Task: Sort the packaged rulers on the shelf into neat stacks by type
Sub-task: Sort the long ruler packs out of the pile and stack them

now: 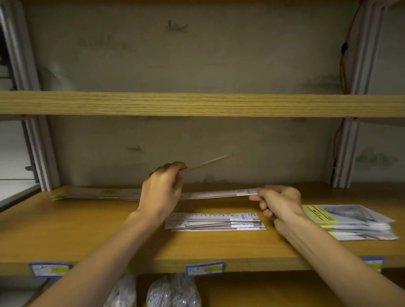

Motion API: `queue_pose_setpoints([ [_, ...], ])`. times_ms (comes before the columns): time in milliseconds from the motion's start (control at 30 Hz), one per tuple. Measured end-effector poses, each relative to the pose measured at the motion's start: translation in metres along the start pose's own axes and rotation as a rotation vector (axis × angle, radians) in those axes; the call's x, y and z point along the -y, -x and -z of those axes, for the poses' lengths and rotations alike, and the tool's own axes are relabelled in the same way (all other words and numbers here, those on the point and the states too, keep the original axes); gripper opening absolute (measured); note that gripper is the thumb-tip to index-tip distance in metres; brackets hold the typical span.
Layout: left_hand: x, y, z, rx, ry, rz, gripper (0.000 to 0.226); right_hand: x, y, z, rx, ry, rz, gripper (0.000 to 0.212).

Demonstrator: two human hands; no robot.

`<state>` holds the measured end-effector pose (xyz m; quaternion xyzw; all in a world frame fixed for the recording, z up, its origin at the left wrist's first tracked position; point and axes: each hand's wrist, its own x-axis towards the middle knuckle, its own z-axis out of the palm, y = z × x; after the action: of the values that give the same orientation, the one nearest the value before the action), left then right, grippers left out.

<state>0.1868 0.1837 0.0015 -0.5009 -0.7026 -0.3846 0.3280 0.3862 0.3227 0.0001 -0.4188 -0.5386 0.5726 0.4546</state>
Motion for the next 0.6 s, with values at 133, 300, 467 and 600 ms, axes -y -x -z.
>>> queue_pose_setpoints([
  [133, 0.002, 0.006, -0.001, 0.006, 0.003, 0.009, 0.025, -0.006, 0.011, 0.000, 0.046, -0.009, -0.025, 0.020],
  [300, 0.002, 0.009, -0.003, 0.014, 0.018, -0.008, 0.025, -0.008, 0.021, 0.001, 0.103, 0.002, -0.033, 0.023],
  [467, 0.001, 0.010, -0.007, 0.037, 0.038, -0.010, 0.023, -0.009, 0.027, 0.007, 0.129, 0.056, -0.001, 0.017],
  [600, -0.004, 0.009, -0.010, 0.051, 0.050, -0.005, 0.022, -0.012, 0.027, 0.012, 0.118, 0.146, 0.091, 0.013],
])
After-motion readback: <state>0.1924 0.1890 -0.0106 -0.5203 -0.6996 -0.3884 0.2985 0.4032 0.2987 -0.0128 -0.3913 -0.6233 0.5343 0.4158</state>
